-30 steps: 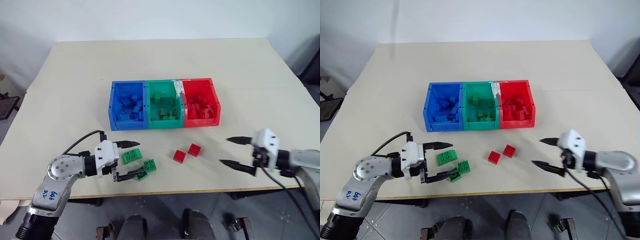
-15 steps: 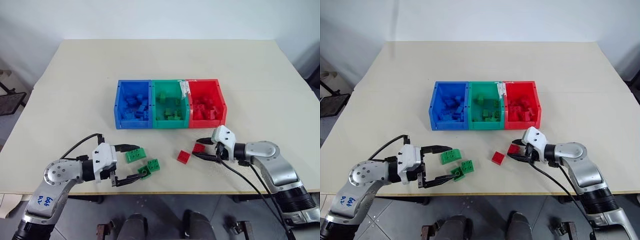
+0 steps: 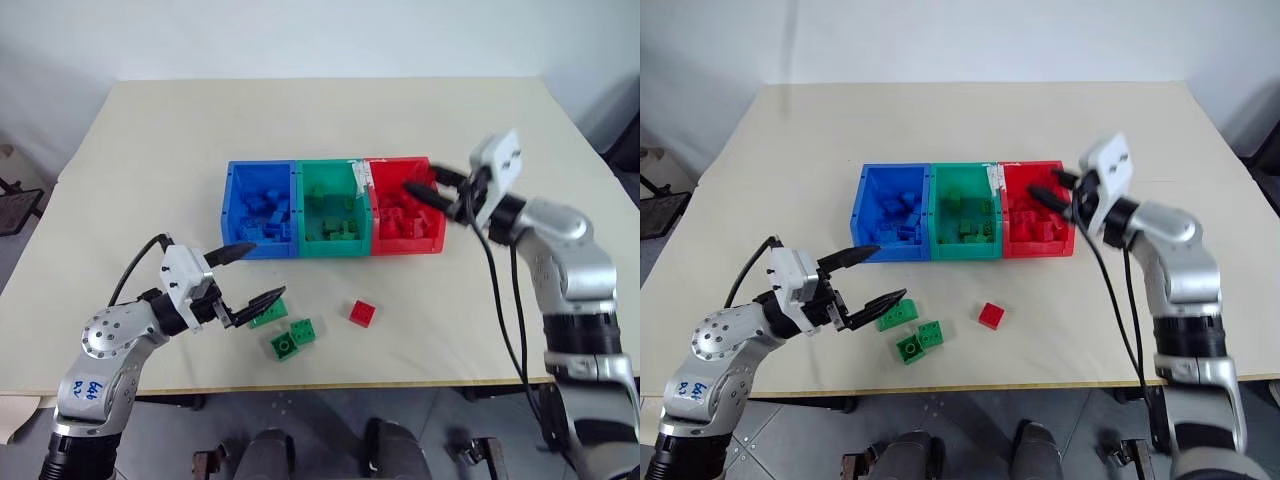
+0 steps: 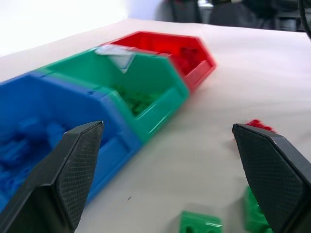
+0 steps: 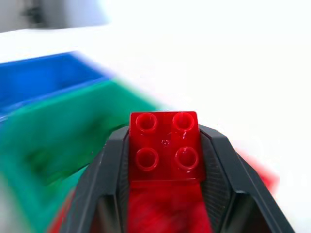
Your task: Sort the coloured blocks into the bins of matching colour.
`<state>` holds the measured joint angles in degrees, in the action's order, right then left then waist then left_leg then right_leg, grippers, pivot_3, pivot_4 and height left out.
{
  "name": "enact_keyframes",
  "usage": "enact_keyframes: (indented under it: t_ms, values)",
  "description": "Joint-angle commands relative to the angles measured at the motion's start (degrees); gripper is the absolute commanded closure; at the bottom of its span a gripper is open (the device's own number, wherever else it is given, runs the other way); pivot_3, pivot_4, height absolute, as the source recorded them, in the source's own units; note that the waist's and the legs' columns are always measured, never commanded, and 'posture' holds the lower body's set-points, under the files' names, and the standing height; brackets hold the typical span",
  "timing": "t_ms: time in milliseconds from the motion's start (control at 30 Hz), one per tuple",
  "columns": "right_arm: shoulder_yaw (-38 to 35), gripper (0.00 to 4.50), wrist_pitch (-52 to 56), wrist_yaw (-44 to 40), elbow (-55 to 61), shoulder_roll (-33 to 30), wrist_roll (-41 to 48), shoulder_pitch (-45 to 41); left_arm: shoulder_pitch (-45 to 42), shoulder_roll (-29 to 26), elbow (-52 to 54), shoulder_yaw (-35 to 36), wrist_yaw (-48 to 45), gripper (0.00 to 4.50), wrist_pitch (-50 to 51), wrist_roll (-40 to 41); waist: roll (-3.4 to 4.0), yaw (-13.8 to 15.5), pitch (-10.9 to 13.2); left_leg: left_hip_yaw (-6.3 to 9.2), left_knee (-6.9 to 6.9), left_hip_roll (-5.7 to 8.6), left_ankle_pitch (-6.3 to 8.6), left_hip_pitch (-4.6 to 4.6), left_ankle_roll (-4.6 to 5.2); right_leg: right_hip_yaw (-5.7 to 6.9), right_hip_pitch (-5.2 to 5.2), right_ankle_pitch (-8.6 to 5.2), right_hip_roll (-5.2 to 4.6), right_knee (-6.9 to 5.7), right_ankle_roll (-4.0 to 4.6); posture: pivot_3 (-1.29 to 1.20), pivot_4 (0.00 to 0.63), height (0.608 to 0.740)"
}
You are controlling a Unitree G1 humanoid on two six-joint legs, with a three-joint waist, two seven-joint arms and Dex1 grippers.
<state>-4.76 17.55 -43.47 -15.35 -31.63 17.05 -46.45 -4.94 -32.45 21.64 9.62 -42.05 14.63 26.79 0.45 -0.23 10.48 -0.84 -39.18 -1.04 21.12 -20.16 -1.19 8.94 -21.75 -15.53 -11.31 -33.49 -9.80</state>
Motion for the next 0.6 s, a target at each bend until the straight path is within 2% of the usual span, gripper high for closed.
enact_keyframes:
  t_ms: [33, 167, 333, 500, 600]
  values:
    - [-0.01, 3.01, -5.27, 2.15, -9.07, 1.25, -3.01, -4.56, -0.33, -0.37, 0.96, 1.01, 0.39, 0.00, -0.26, 0.27, 0.00, -0.03, 0.00, 0.00, 0.02, 0.00, 0.00, -0.04, 0.00, 0.00, -0.04, 0.00, 0.00, 0.00, 0.00, 0.00, 0.150, 0.740]
    - [0.20, 1.70, -7.96, 0.36, -16.32, 1.72, -4.17, -8.13, -0.41, -0.65, 0.95, 0.82, -0.12, 0.00, -0.32, 0.12, 0.01, -0.15, 0.01, -0.03, 0.03, 0.00, 0.00, -0.08, 0.00, -0.01, -0.13, 0.00, 0.00, -0.01, 0.00, 0.00, 0.150, 0.740]
    - [-0.59, 0.10, -8.14, -4.80, -14.28, 0.33, -2.46, -5.95, -0.26, -1.23, 0.79, 1.45, -0.91, 0.00, 0.10, 0.77, 0.01, -0.15, 0.00, -0.03, 0.03, 0.00, 0.00, -0.08, 0.00, -0.01, -0.13, 0.00, 0.00, -0.01, 0.00, 0.00, 0.150, 0.740]
    - [-2.36, 0.04, -7.32, -11.61, -5.50, -4.02, 0.45, 2.56, -0.92, -2.21, -1.10, 0.70, -2.80, 0.00, -0.61, -0.22, 0.01, 0.33, 0.00, -0.01, 0.02, 0.00, 0.00, -0.10, 0.00, 0.00, -0.13, 0.00, 0.00, -0.01, -0.01, 0.00, 0.150, 0.740]
    - [-6.13, 0.04, -4.49, -19.32, 3.98, -10.29, 5.73, 13.93, -1.18, -5.44, -3.92, -2.26, -6.70, 0.00, -6.58, -6.06, 0.02, 0.72, 0.01, 0.00, 0.02, 0.00, 0.00, -0.13, 0.00, 0.02, -0.12, 0.00, 0.00, 0.05, -0.01, 0.00, 0.150, 0.740]
